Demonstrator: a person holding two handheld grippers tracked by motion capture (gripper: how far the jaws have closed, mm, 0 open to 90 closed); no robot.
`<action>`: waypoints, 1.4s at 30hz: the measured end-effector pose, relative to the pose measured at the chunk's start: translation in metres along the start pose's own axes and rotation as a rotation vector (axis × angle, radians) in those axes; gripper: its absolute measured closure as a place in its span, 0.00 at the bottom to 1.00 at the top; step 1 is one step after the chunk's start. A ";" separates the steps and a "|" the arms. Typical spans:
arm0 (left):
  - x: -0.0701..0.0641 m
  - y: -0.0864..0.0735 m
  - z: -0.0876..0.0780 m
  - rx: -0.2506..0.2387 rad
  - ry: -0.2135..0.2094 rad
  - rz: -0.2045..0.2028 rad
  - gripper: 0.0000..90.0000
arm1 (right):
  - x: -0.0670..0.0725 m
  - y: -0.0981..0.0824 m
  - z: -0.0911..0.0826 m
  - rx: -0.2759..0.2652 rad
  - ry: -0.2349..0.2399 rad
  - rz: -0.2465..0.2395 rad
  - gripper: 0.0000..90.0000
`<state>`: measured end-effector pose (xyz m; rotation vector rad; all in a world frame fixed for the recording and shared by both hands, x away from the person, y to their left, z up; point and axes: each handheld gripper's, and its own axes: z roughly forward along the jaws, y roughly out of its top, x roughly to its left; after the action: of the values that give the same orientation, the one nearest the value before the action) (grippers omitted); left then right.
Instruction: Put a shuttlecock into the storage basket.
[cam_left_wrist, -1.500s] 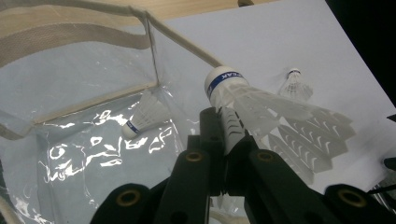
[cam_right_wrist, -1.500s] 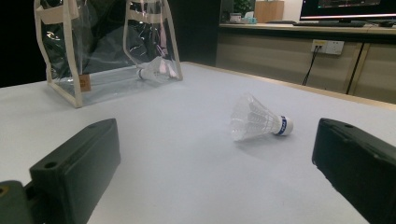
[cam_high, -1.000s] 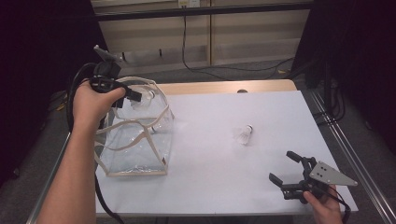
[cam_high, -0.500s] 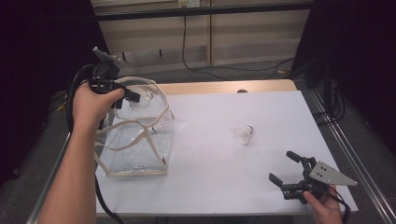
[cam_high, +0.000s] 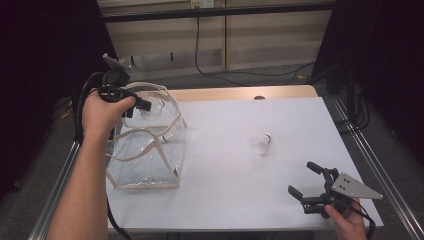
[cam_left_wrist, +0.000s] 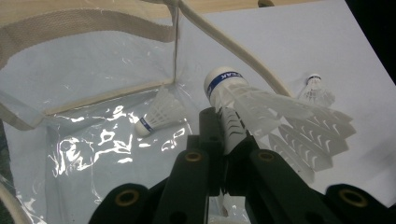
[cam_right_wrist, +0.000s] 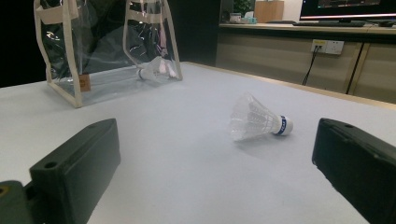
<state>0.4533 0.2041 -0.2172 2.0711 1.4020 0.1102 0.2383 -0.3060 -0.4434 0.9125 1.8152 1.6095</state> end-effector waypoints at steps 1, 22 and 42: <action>0.000 0.000 0.001 0.002 0.003 0.003 0.99 | 0.000 0.000 0.000 0.000 0.000 0.000 0.01; 0.003 0.001 0.004 -0.003 0.020 -0.009 0.99 | 0.000 0.000 0.000 -0.001 0.000 0.000 0.01; 0.023 -0.004 0.010 -0.005 0.062 -0.055 0.99 | 0.000 0.000 0.000 0.000 0.002 0.001 0.01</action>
<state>0.4638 0.2206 -0.2331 2.0383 1.4933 0.1559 0.2386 -0.3056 -0.4438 0.9117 1.8166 1.6120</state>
